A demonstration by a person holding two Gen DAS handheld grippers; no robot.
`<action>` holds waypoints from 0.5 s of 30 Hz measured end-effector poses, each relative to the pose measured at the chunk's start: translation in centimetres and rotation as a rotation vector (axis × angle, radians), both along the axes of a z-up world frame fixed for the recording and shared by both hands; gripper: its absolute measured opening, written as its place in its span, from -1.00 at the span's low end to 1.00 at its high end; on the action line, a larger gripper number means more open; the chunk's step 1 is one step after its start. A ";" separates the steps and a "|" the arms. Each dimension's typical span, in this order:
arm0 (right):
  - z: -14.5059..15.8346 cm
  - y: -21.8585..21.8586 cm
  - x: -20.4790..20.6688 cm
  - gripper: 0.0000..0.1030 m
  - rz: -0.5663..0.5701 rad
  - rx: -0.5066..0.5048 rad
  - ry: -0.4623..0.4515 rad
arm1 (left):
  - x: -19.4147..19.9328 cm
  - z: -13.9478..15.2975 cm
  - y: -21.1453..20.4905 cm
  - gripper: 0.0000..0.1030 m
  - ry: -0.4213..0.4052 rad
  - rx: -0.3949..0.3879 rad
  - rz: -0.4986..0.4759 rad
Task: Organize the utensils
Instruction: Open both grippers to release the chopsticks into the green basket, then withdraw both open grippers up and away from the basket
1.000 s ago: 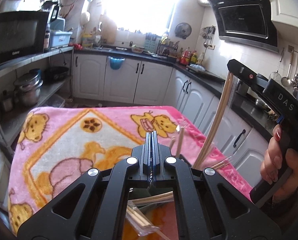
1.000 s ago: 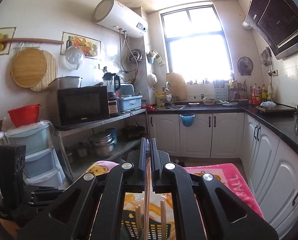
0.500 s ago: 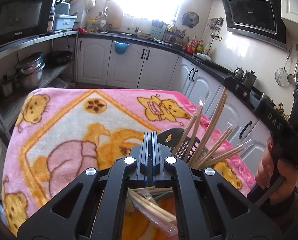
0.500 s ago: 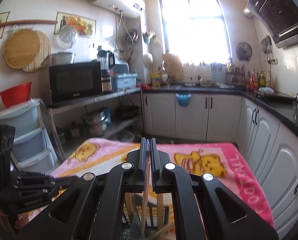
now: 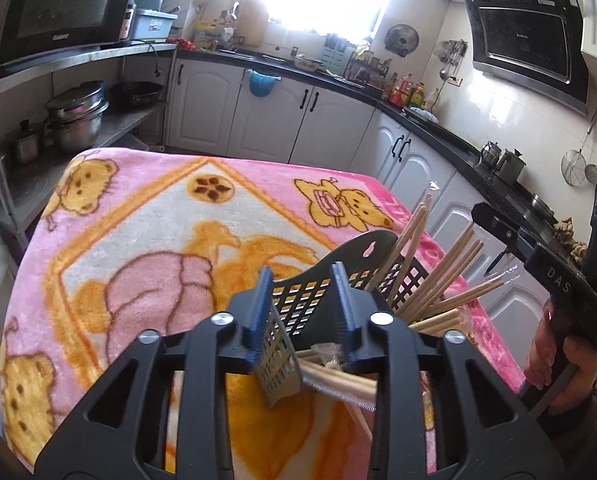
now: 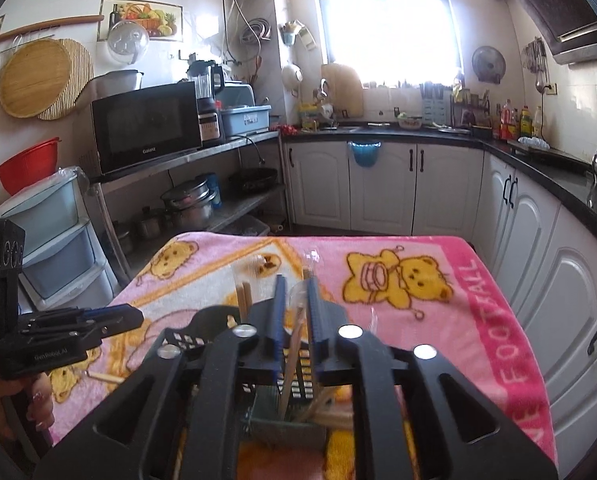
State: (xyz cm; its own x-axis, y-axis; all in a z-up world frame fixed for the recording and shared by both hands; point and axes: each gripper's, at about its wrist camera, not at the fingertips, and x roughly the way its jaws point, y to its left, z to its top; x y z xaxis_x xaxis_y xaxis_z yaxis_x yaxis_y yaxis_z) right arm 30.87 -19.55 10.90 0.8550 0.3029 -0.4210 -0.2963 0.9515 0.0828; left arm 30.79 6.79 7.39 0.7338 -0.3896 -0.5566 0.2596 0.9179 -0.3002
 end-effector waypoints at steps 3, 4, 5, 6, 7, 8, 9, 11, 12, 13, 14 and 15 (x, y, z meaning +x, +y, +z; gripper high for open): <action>-0.2 -0.3 -0.5 -0.63 0.000 -0.005 0.010 | -0.4 -0.2 0.3 -0.30 0.004 -0.003 0.008; -0.3 -0.4 -0.7 -0.58 0.000 -0.005 0.017 | -0.6 -0.2 0.4 -0.25 0.005 -0.004 0.009; -0.4 -0.5 -0.8 -0.56 -0.002 -0.005 0.020 | -0.8 -0.2 0.5 -0.18 0.005 -0.006 0.014; -0.4 -0.5 -1.0 -0.53 -0.003 -0.005 0.021 | -0.8 -0.2 0.6 -0.15 0.006 -0.009 0.017; -0.4 -0.6 -1.2 -0.51 -0.003 -0.004 0.022 | -0.9 -0.3 0.8 -0.12 0.008 -0.014 0.018; -0.5 -0.7 -1.4 -0.50 -0.004 -0.005 0.023 | -1.1 -0.3 0.9 -0.08 0.010 -0.018 0.021; -0.4 -0.8 -1.4 -0.47 -0.005 -0.006 0.024 | -1.2 -0.3 1.0 -0.06 0.011 -0.020 0.023; -0.5 -0.9 -1.7 -0.43 -0.005 -0.009 0.026 | -1.4 -0.3 1.1 0.06 0.009 -0.020 0.030; -0.5 -0.9 -1.9 -0.42 -0.004 -0.011 0.026 | -1.6 -0.3 1.1 0.10 0.009 -0.019 0.034; -0.5 -0.9 -2.0 -0.39 -0.002 -0.013 0.027 | -1.8 -0.3 1.2 0.14 0.008 -0.020 0.038; -0.5 -0.9 -2.1 -0.37 -0.001 -0.015 0.028 | -1.9 -0.3 1.3 0.20 0.010 -0.023 0.039; -0.5 -0.9 -2.3 -0.32 -0.001 -0.015 0.030 | -2.0 -0.4 1.3 0.23 0.010 -0.025 0.042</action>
State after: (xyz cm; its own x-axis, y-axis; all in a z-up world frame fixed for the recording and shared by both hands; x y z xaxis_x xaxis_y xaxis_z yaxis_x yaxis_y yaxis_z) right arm 28.59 -20.44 10.42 0.8423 0.2950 -0.4511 -0.2926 0.9531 0.0769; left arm 28.74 8.09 7.01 0.7443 -0.3726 -0.5542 0.2182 0.9200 -0.3256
